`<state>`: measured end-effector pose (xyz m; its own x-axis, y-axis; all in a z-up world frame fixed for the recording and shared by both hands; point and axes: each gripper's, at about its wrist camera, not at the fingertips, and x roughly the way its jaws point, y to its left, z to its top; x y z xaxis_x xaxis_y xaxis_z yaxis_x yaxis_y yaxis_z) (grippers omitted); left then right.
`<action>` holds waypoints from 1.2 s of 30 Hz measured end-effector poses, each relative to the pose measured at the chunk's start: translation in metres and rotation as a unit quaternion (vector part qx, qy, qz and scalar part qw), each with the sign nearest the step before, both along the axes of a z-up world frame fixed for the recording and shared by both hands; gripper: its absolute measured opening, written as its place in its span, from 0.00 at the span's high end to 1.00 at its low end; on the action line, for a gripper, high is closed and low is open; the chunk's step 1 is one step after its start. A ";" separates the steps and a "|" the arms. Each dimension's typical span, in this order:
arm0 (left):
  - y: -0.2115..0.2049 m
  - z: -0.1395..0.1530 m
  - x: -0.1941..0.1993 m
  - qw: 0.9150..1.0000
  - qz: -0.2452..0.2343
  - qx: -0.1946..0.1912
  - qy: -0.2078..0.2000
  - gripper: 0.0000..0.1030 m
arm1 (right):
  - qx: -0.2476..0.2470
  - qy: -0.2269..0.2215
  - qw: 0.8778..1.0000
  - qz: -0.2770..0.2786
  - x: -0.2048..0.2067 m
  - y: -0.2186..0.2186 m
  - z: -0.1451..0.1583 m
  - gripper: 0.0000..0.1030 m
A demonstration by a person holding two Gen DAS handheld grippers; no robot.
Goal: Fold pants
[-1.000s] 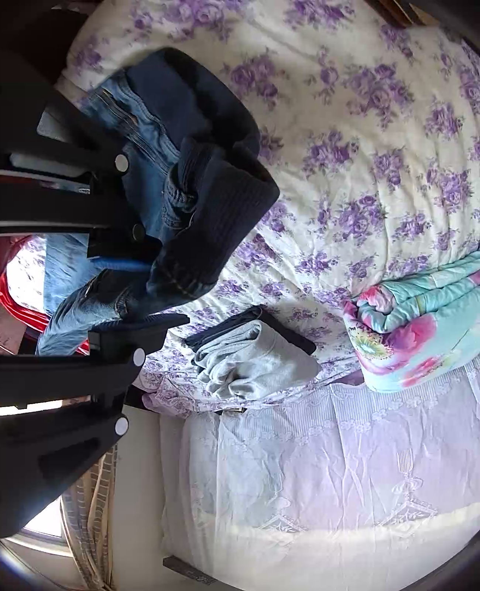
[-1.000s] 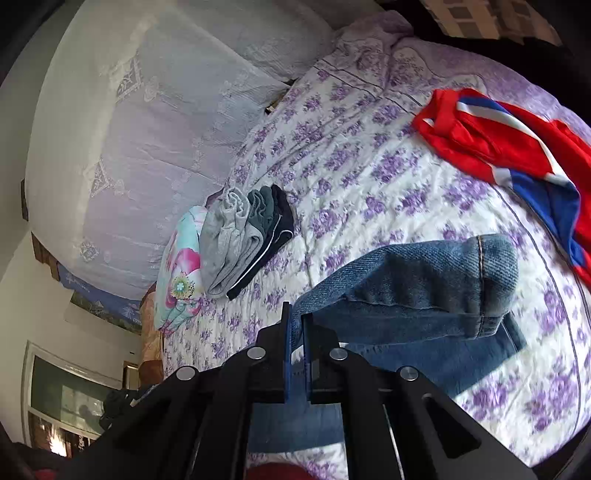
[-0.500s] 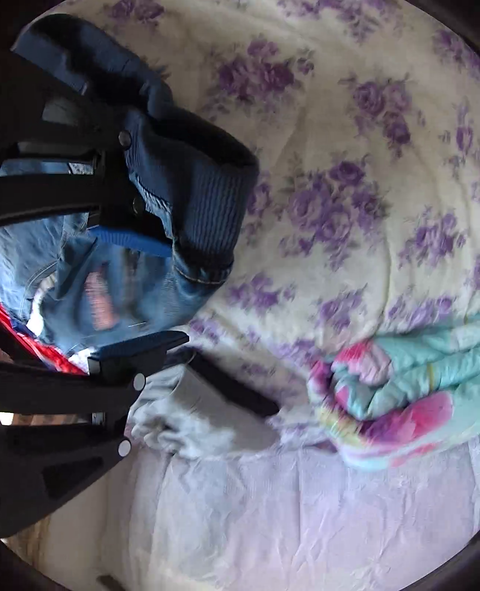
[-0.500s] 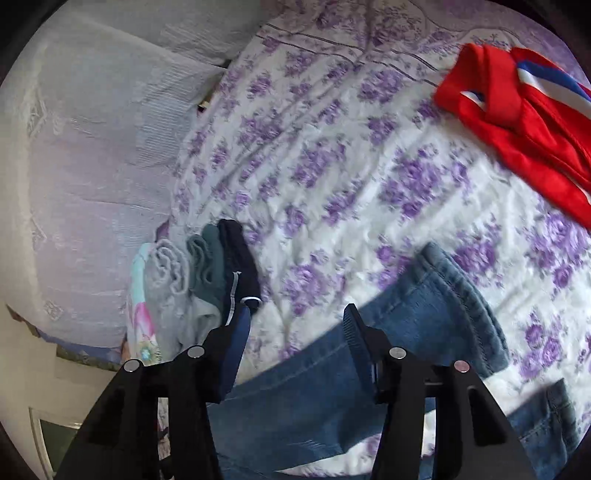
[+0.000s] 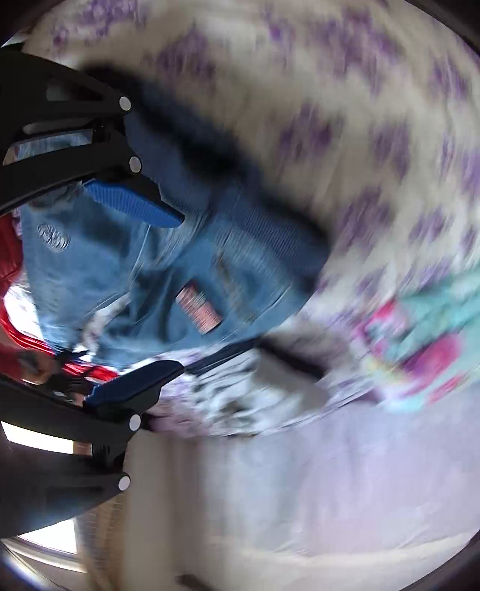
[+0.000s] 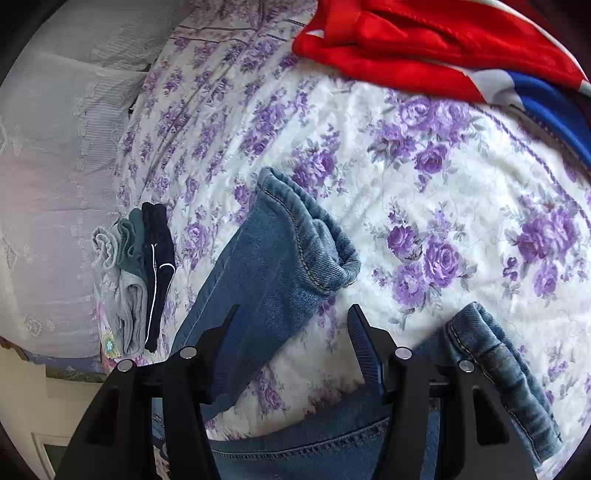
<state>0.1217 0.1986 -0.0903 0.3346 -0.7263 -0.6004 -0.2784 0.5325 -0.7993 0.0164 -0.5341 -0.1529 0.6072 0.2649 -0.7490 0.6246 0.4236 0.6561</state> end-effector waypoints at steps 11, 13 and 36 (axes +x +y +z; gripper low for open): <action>-0.038 -0.075 0.045 0.994 -0.044 0.017 0.101 0.54 | -0.163 -0.029 0.984 0.067 0.036 -0.007 0.034 0.92; -0.023 -0.085 0.048 0.992 -0.026 -0.029 0.122 0.58 | -0.123 0.002 0.990 0.065 0.040 -0.020 0.007 0.91; -0.002 -0.087 0.128 0.988 -0.067 -0.024 0.136 0.53 | -0.231 -0.087 0.898 0.366 0.095 0.260 0.083 0.52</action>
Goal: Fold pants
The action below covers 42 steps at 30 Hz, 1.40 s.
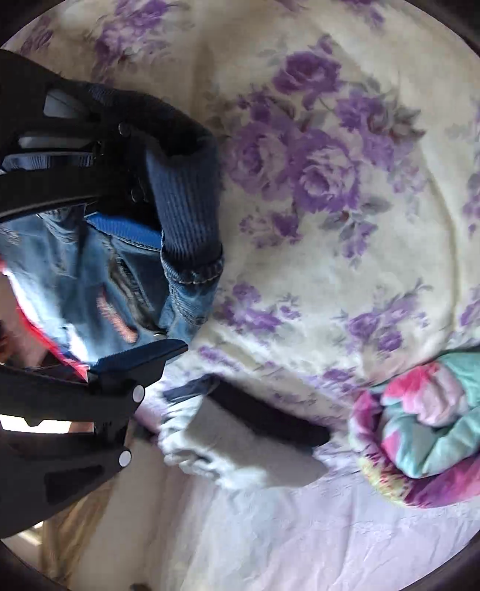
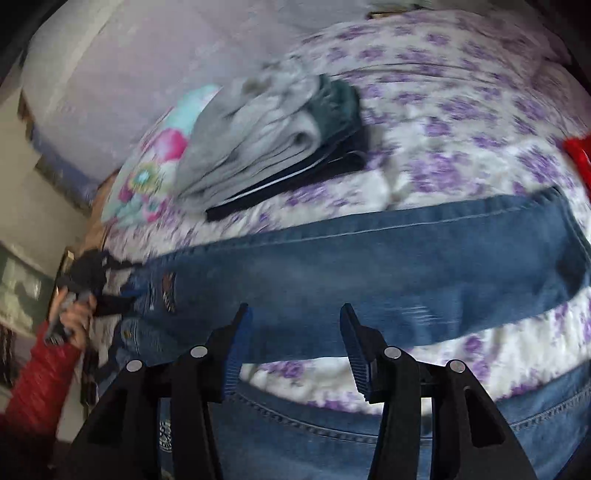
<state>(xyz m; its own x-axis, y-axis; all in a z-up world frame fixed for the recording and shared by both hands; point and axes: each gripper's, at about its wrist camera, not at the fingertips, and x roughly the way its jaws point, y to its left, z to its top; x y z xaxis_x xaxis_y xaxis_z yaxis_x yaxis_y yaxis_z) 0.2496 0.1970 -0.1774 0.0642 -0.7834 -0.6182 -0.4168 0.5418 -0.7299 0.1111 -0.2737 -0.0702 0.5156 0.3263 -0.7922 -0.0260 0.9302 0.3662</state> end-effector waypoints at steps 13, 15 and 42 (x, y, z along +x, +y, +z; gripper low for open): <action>0.024 0.020 -0.008 0.999 -0.010 0.037 -0.032 0.33 | -0.108 -0.052 0.912 0.393 -0.046 0.293 -0.011 0.50; 0.019 0.019 -0.001 0.998 -0.015 0.044 -0.032 0.31 | -0.152 0.018 0.883 0.443 -0.054 0.328 -0.045 0.47; -0.003 0.073 -0.149 0.954 -0.056 0.231 -0.186 0.21 | -0.137 -0.069 0.979 0.135 -0.095 0.079 0.001 0.19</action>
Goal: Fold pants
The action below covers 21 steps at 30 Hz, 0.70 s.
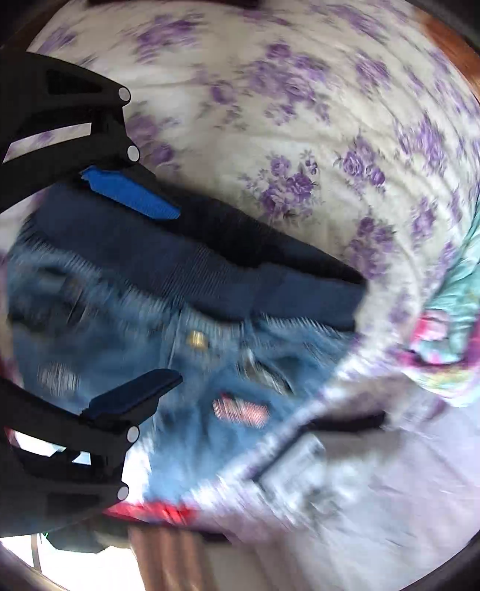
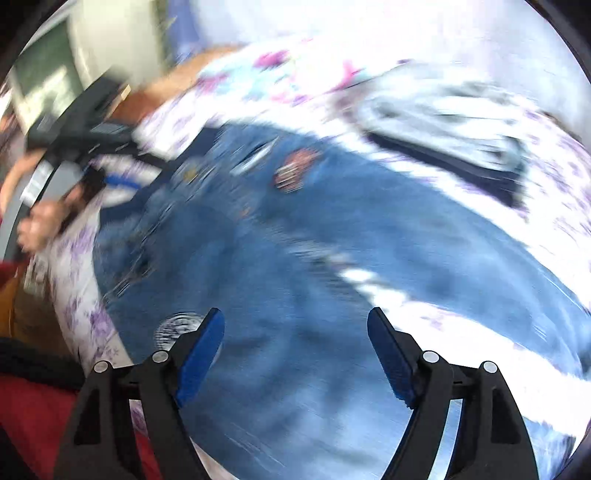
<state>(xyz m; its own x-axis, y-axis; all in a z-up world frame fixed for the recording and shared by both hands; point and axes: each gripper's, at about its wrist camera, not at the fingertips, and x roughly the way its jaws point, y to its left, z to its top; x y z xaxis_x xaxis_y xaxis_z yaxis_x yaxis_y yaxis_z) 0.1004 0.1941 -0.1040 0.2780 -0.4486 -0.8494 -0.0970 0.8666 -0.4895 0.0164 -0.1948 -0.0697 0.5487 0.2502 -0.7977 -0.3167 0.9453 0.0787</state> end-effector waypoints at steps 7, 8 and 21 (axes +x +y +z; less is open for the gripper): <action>-0.020 0.017 -0.043 0.999 -0.013 -0.024 -0.024 0.13 | 0.011 0.050 0.973 -0.227 -0.052 -0.141 -0.031 0.13; -0.030 0.008 -0.045 0.999 -0.028 0.015 -0.019 0.13 | 0.010 0.090 0.964 -0.248 -0.053 -0.156 -0.051 0.10; -0.044 0.039 0.020 0.996 -0.008 0.067 -0.056 0.10 | 0.073 -0.012 0.984 -0.159 0.004 -0.170 0.010 0.09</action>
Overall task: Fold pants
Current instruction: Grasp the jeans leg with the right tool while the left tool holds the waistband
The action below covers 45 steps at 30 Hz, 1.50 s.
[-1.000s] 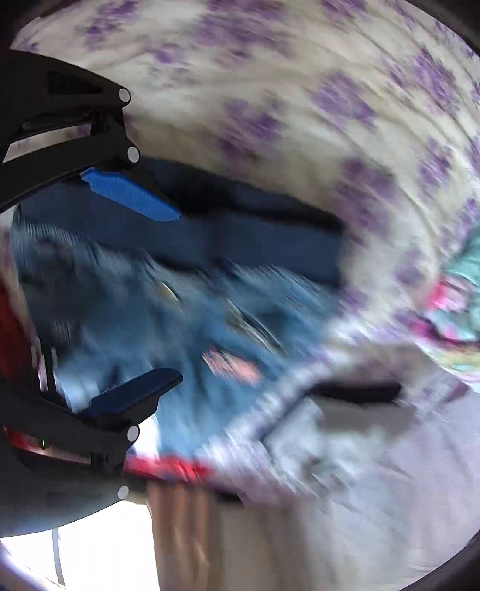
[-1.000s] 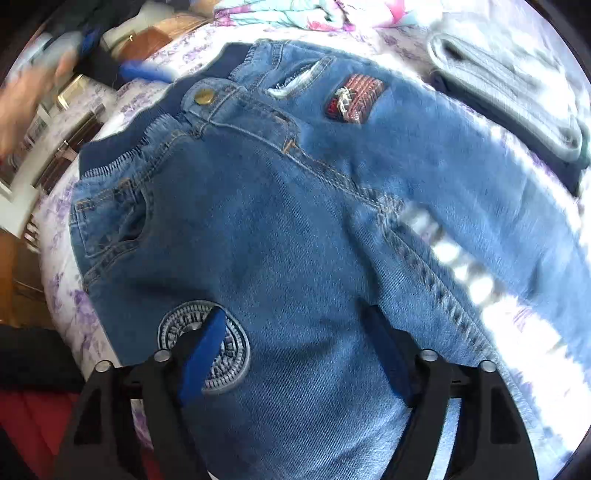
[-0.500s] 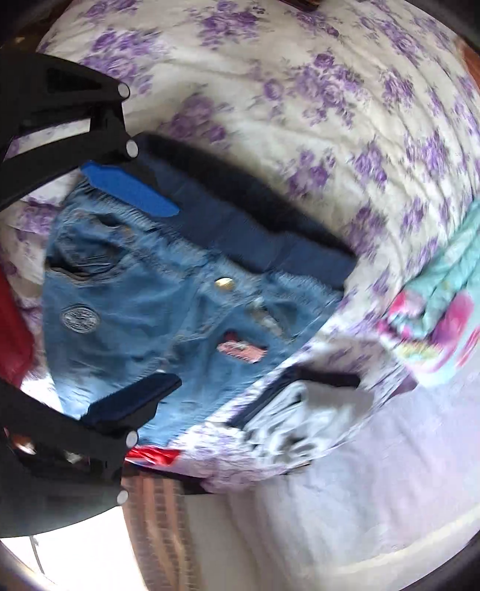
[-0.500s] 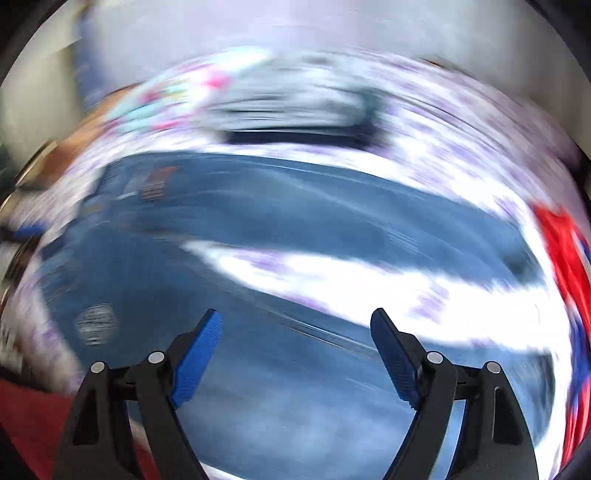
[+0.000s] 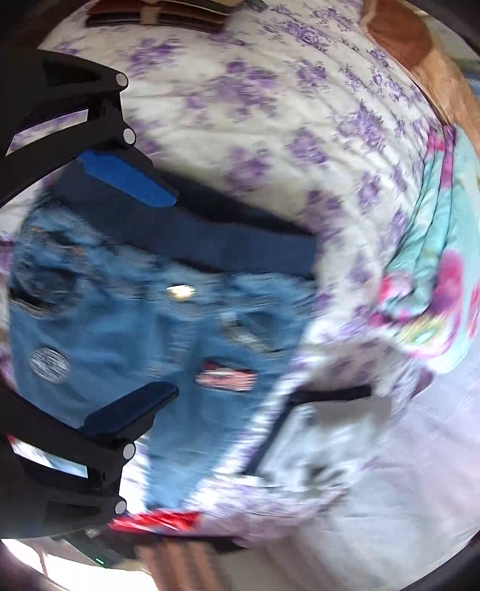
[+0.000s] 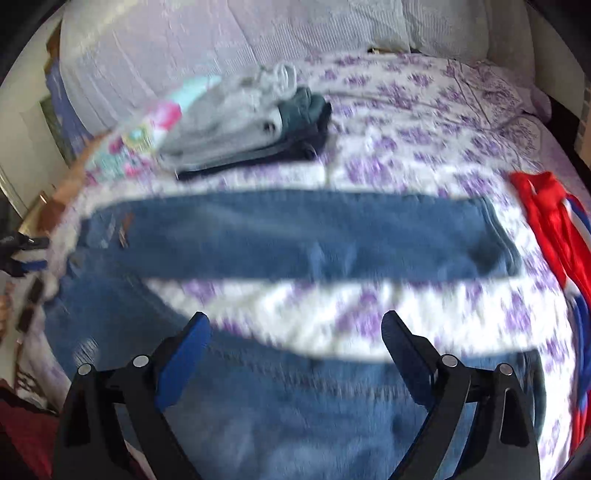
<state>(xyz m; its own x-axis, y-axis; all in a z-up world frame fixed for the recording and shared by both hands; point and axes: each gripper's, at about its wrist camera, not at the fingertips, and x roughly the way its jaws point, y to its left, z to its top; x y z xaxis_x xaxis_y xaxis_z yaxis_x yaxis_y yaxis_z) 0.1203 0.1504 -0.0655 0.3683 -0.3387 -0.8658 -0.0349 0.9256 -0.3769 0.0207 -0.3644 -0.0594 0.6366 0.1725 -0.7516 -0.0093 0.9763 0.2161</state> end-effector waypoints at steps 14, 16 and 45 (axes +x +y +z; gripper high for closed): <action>0.033 -0.047 0.109 0.997 0.020 -0.034 0.061 0.15 | 0.026 0.007 0.998 0.056 0.104 -0.004 0.016 0.14; 0.025 -0.053 0.115 0.997 -0.003 -0.038 0.062 0.29 | 0.017 0.010 0.996 0.084 0.119 0.003 0.015 0.14; 0.038 -0.027 0.119 0.992 0.053 -0.083 0.076 0.42 | -0.110 0.074 0.948 0.288 0.167 0.070 -0.014 0.94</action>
